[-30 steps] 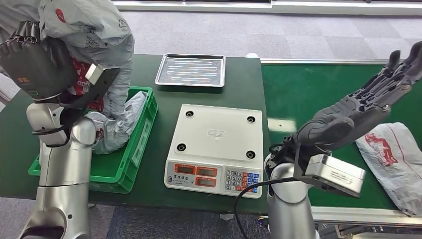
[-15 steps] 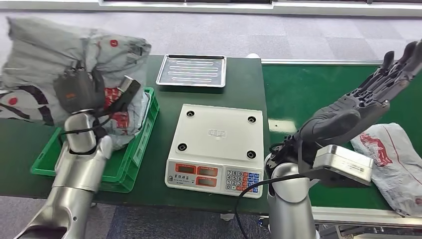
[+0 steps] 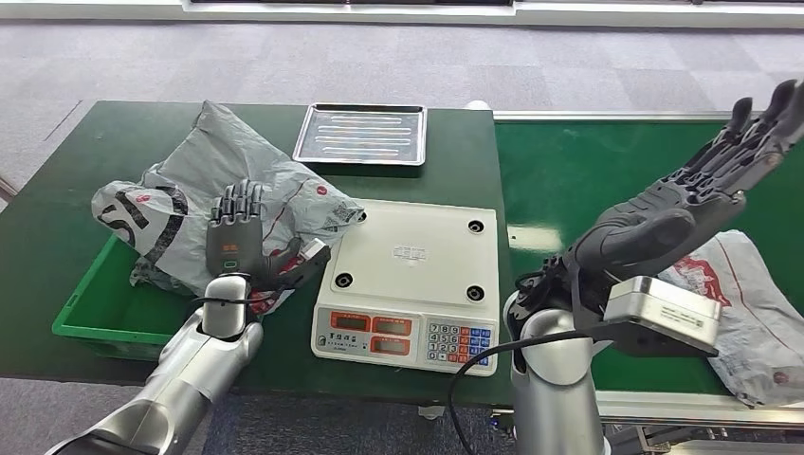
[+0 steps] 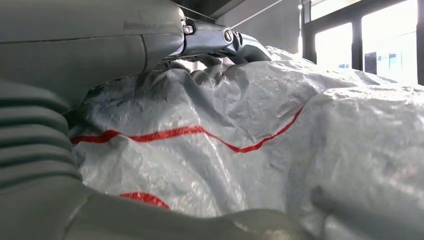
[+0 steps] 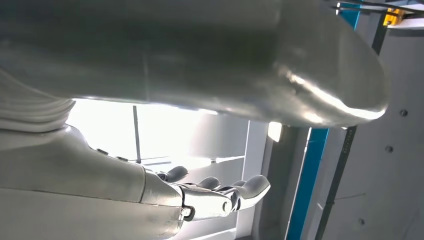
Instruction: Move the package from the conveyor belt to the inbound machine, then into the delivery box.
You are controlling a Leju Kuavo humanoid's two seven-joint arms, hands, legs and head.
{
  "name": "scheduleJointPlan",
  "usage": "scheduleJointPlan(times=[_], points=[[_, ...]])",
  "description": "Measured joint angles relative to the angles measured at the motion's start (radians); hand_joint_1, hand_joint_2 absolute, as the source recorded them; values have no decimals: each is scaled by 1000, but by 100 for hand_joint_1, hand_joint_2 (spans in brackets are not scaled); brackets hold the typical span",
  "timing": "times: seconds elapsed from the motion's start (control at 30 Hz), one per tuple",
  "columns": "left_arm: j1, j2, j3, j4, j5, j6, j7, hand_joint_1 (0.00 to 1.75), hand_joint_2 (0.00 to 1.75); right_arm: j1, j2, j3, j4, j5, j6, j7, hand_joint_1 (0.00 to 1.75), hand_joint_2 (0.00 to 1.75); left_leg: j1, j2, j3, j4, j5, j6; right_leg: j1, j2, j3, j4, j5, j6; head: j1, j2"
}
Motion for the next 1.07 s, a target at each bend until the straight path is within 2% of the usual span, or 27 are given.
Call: scheduleJointPlan(times=[0.2,0.27,0.33,0.4,0.6,0.9,0.97,1.03,1.07], points=[[8,-1,1,-17,2,59,-28,0,0,3,0,0,0,7,0,-10,0,0,1,0,0,0,1,-1,1,0,0,0,1,-1,0,0],[43,-6,27,-118,29,88,-130,0,0,11,0,-4,-2,12,0,-22,0,0,1,0,0,0,1,-1,2,1,-1,0,1,-1,0,0],[81,-27,90,-271,90,98,-296,0,0,20,0,-11,-5,14,0,-34,0,0,1,-1,-1,0,2,-1,1,-1,-1,0,1,-1,0,0],[99,-54,157,-392,134,103,-395,0,0,24,0,-17,-5,14,0,-40,0,0,1,-2,-2,0,1,-1,1,-1,-1,0,1,-1,0,0],[126,-82,248,-556,148,104,-410,0,0,27,0,-24,-10,13,0,-44,0,0,1,-1,-2,0,0,0,1,-1,-1,0,1,-1,0,0],[143,-96,283,-632,154,104,-420,0,0,28,0,-28,-11,13,0,-44,0,0,1,-2,-2,0,1,0,1,-2,-1,0,1,-1,0,0],[149,-113,305,-655,225,104,-503,0,0,28,0,-29,-11,13,0,-51,0,0,1,-2,-2,0,1,0,1,-2,-1,0,1,-1,0,0],[159,-153,359,-717,450,105,-709,0,0,28,0,-30,-10,8,0,-69,0,0,1,-2,-3,0,1,0,1,-2,-1,0,1,-1,0,0],[162,-166,377,-736,522,105,-775,0,0,28,0,-31,-10,6,0,-75,0,0,1,-2,-3,0,1,0,1,-2,-1,0,1,-1,0,0]])
